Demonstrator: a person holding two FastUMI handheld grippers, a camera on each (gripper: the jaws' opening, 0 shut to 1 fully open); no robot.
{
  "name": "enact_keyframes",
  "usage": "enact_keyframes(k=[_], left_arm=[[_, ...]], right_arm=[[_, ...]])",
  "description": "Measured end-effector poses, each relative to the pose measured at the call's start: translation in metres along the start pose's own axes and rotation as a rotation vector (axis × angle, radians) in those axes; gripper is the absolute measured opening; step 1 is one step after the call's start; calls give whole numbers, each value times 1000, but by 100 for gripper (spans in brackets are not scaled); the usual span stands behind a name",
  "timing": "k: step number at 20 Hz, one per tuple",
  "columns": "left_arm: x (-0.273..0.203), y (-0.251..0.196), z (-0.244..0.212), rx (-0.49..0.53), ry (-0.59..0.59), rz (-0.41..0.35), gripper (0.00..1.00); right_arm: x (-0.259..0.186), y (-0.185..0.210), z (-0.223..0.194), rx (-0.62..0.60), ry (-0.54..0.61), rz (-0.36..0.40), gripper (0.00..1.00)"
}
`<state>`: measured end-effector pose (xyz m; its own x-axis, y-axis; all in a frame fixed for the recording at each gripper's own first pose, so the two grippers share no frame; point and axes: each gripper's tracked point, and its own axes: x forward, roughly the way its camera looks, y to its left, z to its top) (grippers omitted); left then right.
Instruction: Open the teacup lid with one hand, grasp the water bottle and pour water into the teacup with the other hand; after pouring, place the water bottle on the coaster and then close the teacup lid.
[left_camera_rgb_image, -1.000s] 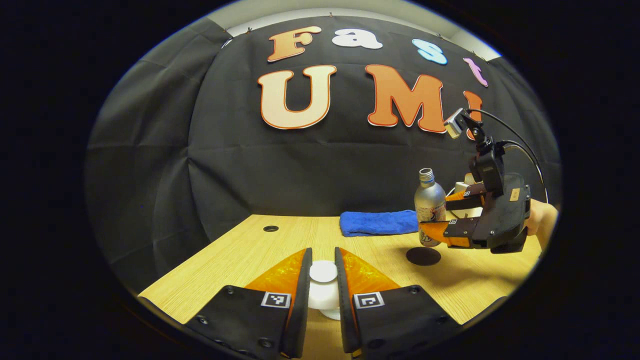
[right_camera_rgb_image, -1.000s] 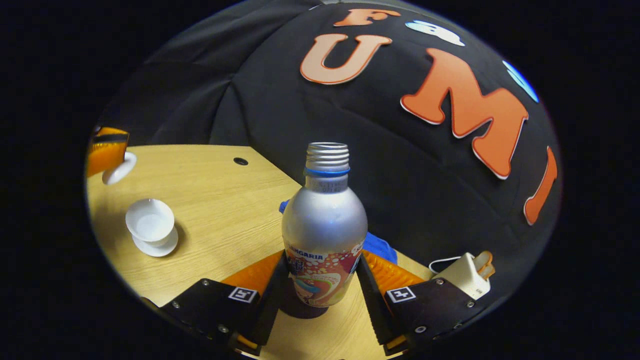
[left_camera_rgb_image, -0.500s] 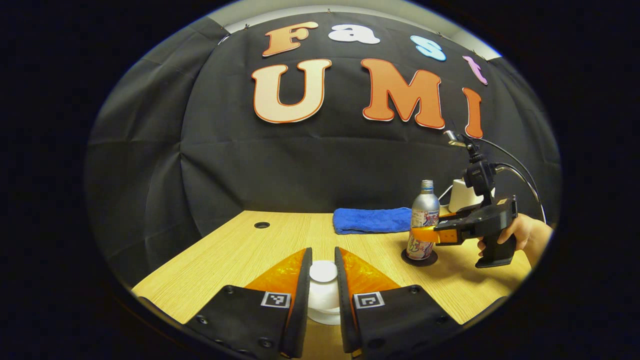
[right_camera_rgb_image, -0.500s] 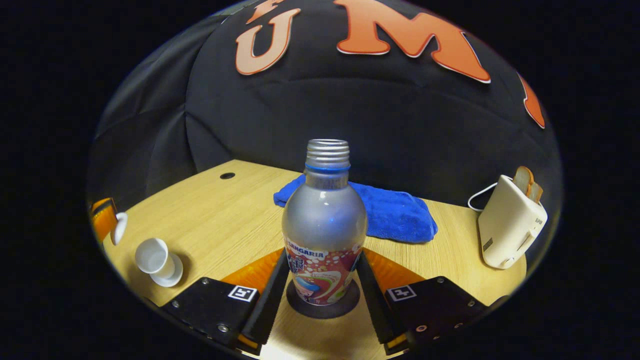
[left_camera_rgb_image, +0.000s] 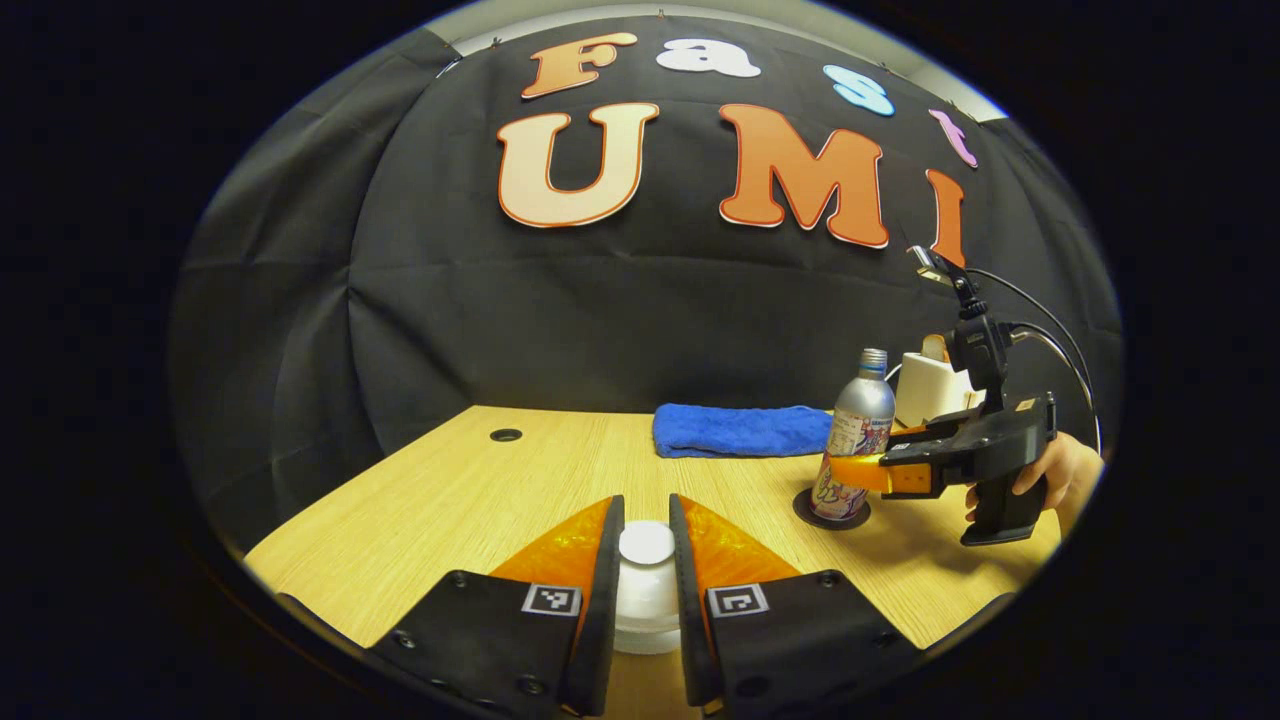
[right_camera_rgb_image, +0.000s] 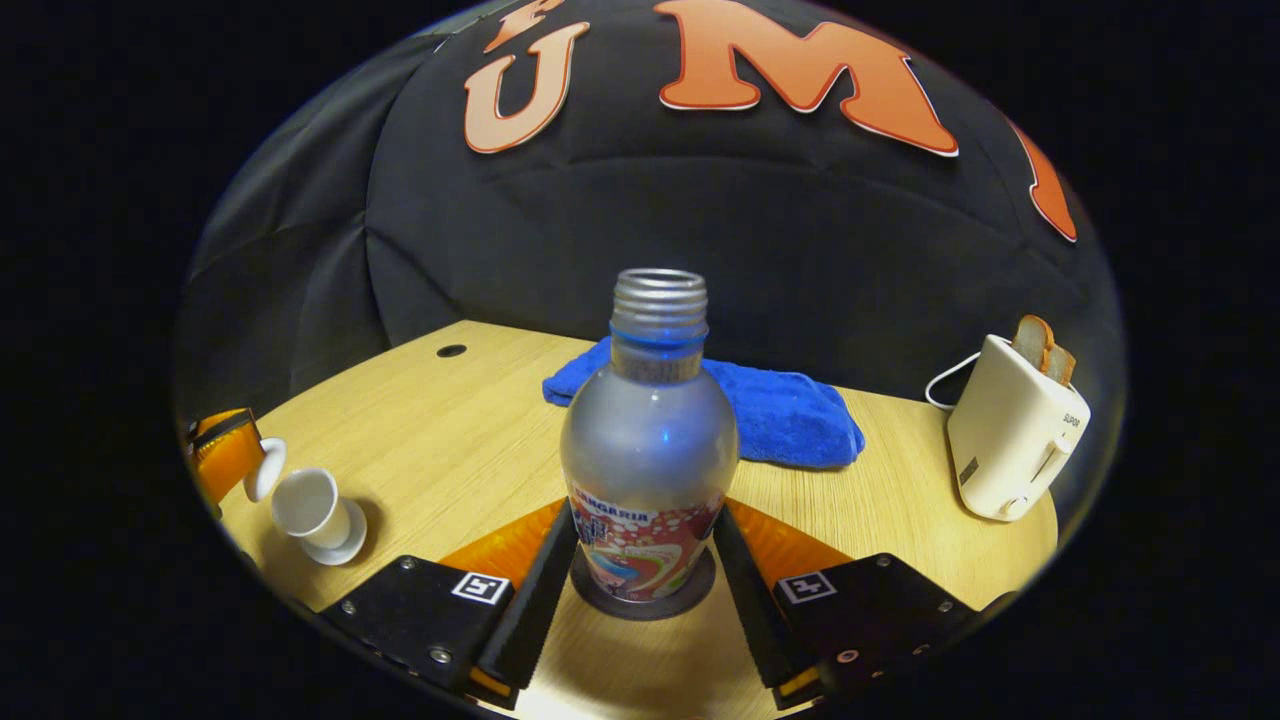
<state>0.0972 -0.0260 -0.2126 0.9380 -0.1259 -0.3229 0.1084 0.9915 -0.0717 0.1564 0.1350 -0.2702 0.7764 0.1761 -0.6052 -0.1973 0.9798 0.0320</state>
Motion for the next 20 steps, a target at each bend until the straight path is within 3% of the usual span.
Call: enact_keyframes(k=[6,14,16,20], left_arm=[[15,-6,-31,25,68,1,32],[18,-2,-36,32,76,19,34],[19,-1,-35,36,67,40,40],[10,-3,-10,41,2,94,62]], right_arm=[[-25,-10,-1,-32,-46,-9,98],[-104,-57,22,-54,-208,-90,99],[-127,-78,26,-47,-256,-126,99],[-166,-121,24,-25,-307,-189,98]])
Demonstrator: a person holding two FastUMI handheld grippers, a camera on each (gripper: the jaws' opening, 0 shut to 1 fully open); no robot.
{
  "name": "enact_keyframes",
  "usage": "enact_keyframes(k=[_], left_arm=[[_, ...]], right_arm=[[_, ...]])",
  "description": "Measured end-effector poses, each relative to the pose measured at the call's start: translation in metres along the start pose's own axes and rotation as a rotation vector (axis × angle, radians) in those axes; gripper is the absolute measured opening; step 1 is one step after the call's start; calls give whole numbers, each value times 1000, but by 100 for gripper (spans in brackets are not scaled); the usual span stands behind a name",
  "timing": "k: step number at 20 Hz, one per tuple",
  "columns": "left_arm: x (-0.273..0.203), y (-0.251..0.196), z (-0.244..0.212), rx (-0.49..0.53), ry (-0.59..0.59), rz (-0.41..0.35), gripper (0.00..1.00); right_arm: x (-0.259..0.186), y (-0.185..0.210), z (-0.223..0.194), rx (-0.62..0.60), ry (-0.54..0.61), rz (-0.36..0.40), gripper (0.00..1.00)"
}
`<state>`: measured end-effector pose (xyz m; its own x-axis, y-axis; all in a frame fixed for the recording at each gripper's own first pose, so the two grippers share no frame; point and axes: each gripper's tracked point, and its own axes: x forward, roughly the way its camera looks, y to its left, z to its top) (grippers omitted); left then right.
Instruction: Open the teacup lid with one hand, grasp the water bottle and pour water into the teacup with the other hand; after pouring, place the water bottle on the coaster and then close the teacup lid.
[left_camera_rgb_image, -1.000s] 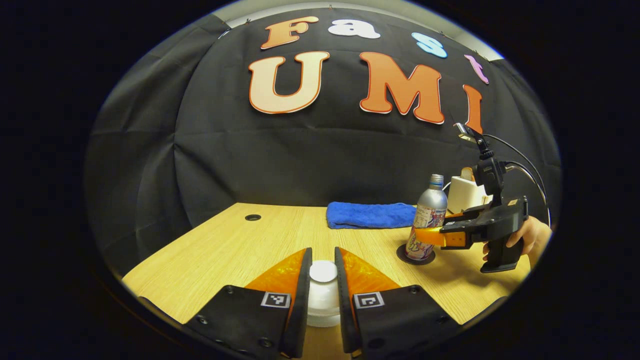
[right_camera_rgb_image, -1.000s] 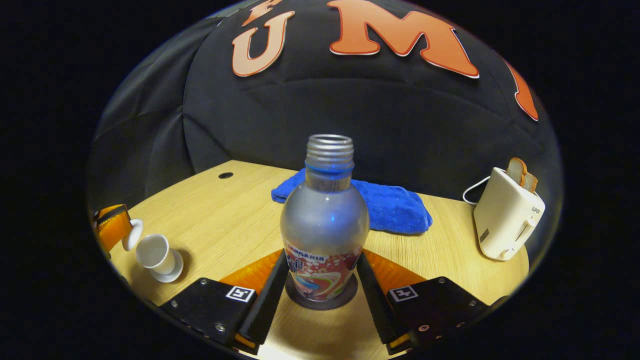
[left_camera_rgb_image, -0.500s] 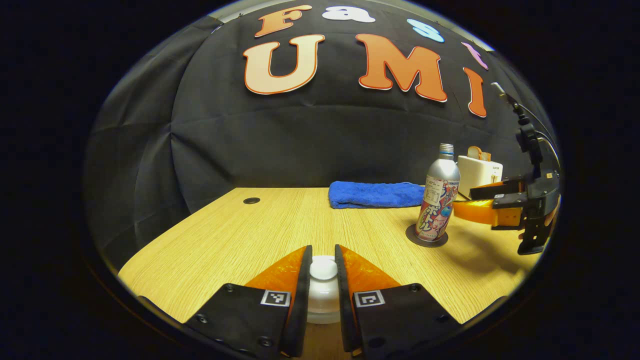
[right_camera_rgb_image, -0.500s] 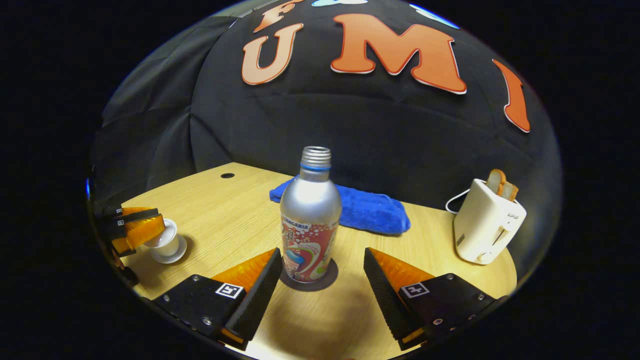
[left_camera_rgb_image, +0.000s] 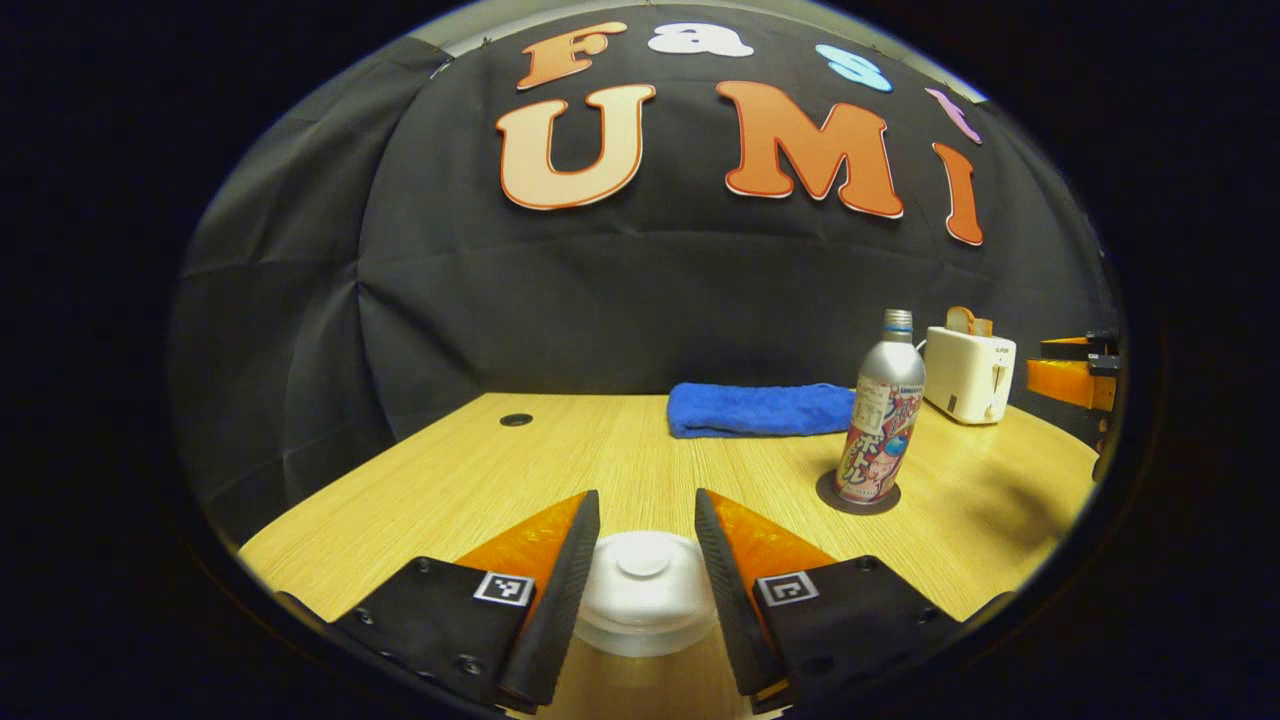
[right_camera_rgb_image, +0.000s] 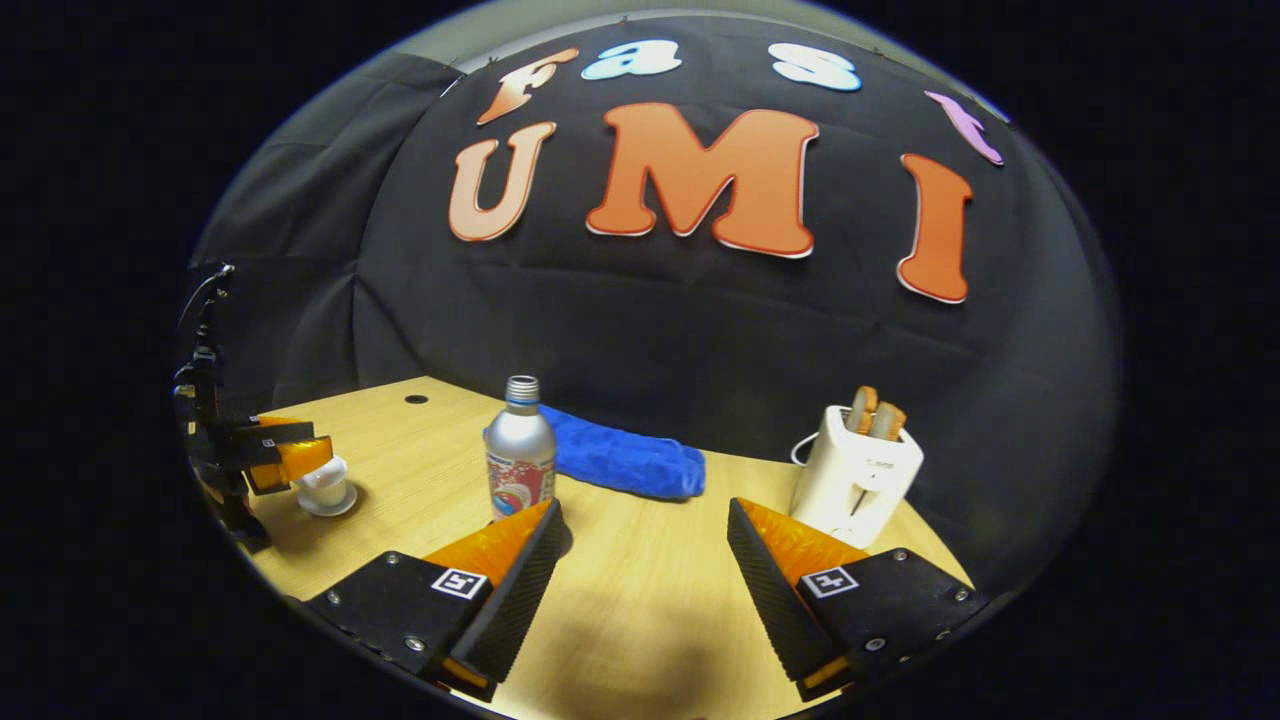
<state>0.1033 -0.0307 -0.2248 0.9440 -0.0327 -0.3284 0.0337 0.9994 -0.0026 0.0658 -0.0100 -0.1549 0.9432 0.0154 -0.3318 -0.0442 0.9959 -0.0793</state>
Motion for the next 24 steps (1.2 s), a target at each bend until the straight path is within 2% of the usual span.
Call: enact_keyframes(k=[1,3,5,6,8,9,10,12,13,14,15,19,21,24], left_arm=[[-2,-1,7,-1,-21,20,69],[-13,-24,28,-14,-77,23,75],[-24,-64,51,-18,-147,4,79],[-31,-89,60,-14,-182,-14,88],[-46,-146,73,-10,-251,-51,95],[-51,-177,77,-17,-276,-73,93],[-55,-211,78,-23,-294,-102,97],[-66,-274,79,-44,-310,-155,96],[-71,-303,80,-57,-310,-176,94],[-75,-331,81,-72,-316,-195,100],[-80,-357,81,-88,-321,-204,96],[-92,-451,77,-179,-319,-189,97],[-93,-486,75,-211,-321,-139,97],[-90,-541,69,-197,-329,-97,99]], right_arm=[[-7,-13,2,-1,-14,-18,98],[-28,-39,9,-13,-65,-51,98],[-49,-72,19,-23,-137,-90,98],[-59,-90,19,-24,-159,-110,98],[-74,-129,10,-25,-175,-153,98],[-80,-151,5,-28,-175,-177,99],[-87,-172,-4,-33,-167,-206,99],[-99,-215,-18,-49,-161,-257,99],[-104,-236,-23,-59,-165,-280,99],[-107,-255,-27,-71,-171,-297,99],[-109,-273,-31,-76,-174,-307,99],[-105,-325,-55,-48,-179,-279,99],[-99,-345,-57,-26,-223,-277,99],[-75,-368,-79,6,-213,-285,99]])
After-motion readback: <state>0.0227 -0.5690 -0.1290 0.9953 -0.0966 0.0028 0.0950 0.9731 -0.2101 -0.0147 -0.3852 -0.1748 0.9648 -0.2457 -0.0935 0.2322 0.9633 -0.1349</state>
